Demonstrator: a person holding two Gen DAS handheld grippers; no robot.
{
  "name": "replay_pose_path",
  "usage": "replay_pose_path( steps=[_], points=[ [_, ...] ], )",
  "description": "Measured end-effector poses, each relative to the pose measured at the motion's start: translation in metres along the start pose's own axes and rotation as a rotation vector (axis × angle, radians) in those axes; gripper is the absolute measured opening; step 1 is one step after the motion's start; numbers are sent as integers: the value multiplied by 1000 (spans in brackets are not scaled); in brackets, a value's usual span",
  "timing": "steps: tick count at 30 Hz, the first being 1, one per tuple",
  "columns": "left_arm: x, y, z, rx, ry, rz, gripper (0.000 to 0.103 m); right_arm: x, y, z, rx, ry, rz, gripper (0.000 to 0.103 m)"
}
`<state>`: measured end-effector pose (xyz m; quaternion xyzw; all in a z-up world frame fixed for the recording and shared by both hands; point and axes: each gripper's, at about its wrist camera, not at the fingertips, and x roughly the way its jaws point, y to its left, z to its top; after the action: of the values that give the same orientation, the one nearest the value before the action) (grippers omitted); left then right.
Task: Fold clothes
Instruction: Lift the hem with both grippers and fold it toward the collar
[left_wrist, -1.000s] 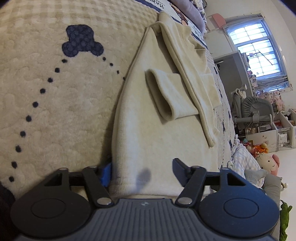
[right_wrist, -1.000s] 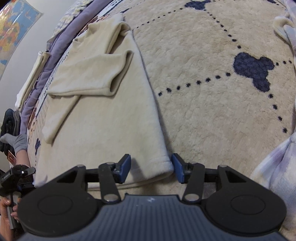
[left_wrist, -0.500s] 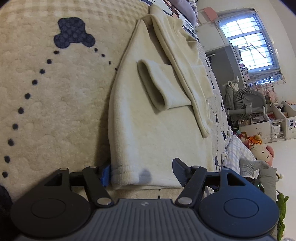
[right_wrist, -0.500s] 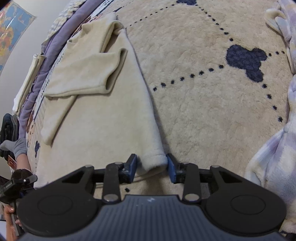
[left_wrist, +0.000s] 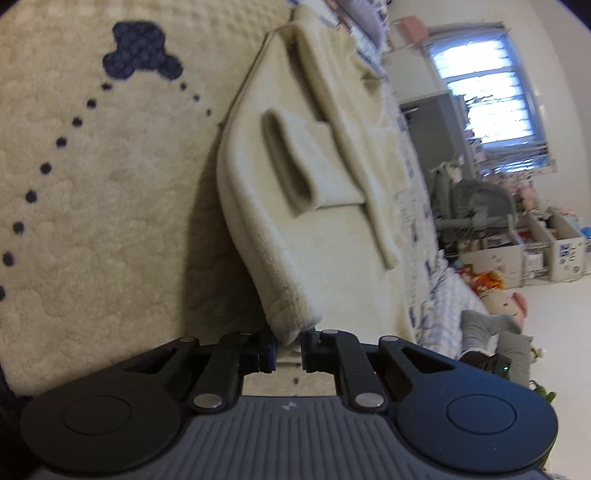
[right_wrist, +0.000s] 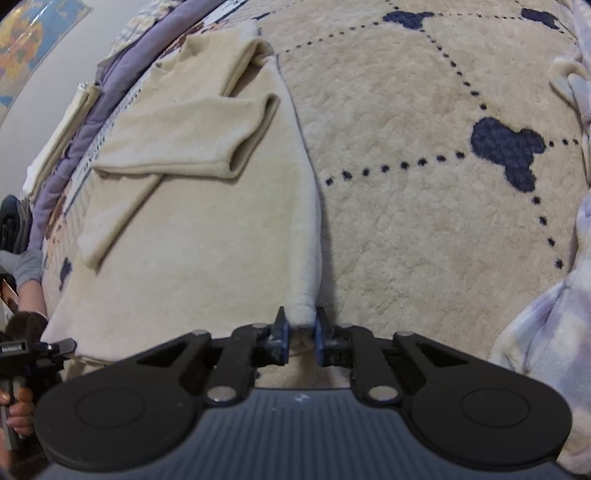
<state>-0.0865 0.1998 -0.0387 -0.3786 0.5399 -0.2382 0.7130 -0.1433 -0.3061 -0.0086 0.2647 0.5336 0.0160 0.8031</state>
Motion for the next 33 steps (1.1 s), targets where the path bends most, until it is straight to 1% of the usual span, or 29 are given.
replay_pose_path(
  steps=[4,10,15,20,23,25,33],
  points=[
    [-7,-3,2,-17,-46,-47,10,-14,5,9,19,-31,45,12],
    [-15,-7,11,-42,-118,-74,10,-26,3,23,101,-99,118,12],
    [-17,-14,26,-62,-179,-90,10,-27,8,38,148,-147,152,12],
    [-15,-25,47,-80,-244,-98,10,-26,9,57,187,-194,181,12],
    [-15,-29,62,-83,-281,-91,10,-24,10,69,202,-227,196,12],
    [-10,-35,76,-75,-312,-70,10,-22,11,77,209,-249,204,12],
    [14,-47,119,-58,-358,6,10,4,17,114,242,-295,199,12]
  ],
)
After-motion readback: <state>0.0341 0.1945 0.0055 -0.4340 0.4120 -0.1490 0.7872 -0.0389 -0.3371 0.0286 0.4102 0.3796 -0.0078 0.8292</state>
